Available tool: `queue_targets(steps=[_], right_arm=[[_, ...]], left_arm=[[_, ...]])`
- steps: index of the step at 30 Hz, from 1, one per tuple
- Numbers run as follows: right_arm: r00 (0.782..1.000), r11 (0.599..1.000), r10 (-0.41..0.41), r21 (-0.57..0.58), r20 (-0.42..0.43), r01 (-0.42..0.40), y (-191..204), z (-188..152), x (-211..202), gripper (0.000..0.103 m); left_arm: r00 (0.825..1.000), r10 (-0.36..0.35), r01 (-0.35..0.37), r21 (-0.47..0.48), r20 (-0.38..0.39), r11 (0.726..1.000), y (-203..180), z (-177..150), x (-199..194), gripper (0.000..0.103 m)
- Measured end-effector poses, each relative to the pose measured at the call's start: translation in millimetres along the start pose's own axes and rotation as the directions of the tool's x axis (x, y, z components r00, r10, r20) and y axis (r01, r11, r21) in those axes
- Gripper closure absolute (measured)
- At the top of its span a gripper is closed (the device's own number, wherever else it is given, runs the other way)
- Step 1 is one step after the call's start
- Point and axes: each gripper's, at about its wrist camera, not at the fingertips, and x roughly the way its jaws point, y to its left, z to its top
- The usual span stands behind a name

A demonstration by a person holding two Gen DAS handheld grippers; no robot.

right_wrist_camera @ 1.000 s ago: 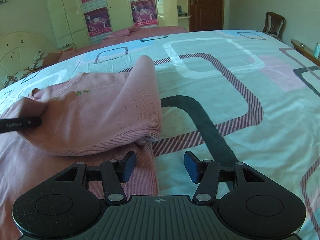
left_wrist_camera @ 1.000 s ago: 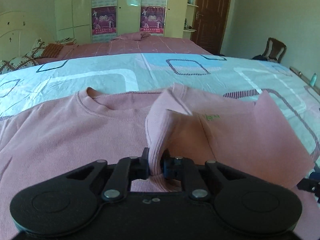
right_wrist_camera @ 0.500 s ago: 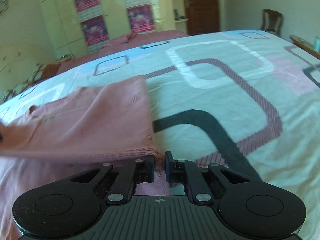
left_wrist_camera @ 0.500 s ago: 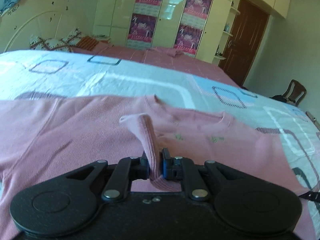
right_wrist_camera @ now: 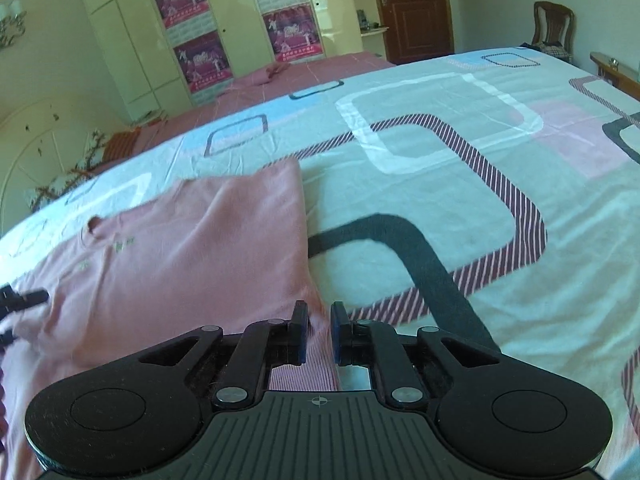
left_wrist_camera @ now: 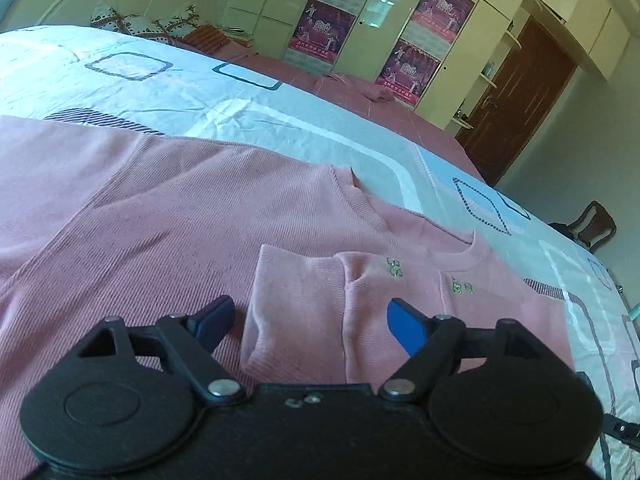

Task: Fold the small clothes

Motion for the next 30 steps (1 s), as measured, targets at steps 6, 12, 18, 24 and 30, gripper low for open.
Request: queue_targets(steps=[6,12,18,24,30], right_arm=[[0.999,0.999,0.039,0.029,-0.008,-0.039,1.1,37.5,45.9,0.091],[0.998,0.998,0.049,0.051,-0.025,-0.047,4.0,68.2,95.6,0.057],[0.998,0.998,0.054,0.036,-0.024,-0.053,8.6,82.5,124.0,0.069],[1.0,0.997,-0.025,-0.072,-0.001,0.025,16.9,76.7,124.9,0.098],[0.999,0.998,-0.04,-0.043,0.013,0.04,14.2,75.3,117.9,0.096]], left_arm=[[1.0,-0.015,0.014,0.017,0.019,1.0,-3.3,5.5,8.5,0.076],[0.991,0.039,-0.049,0.077,0.124,0.996,-0.3,0.1,-13.4,0.1],[0.992,0.067,-0.076,0.085,0.105,0.994,6.3,-3.3,-10.4,0.1],[0.988,0.124,-0.134,0.102,0.095,0.986,8.0,-4.7,-2.8,0.099],[0.989,0.123,-0.131,0.1,0.083,0.986,6.1,-2.0,-11.4,0.087]])
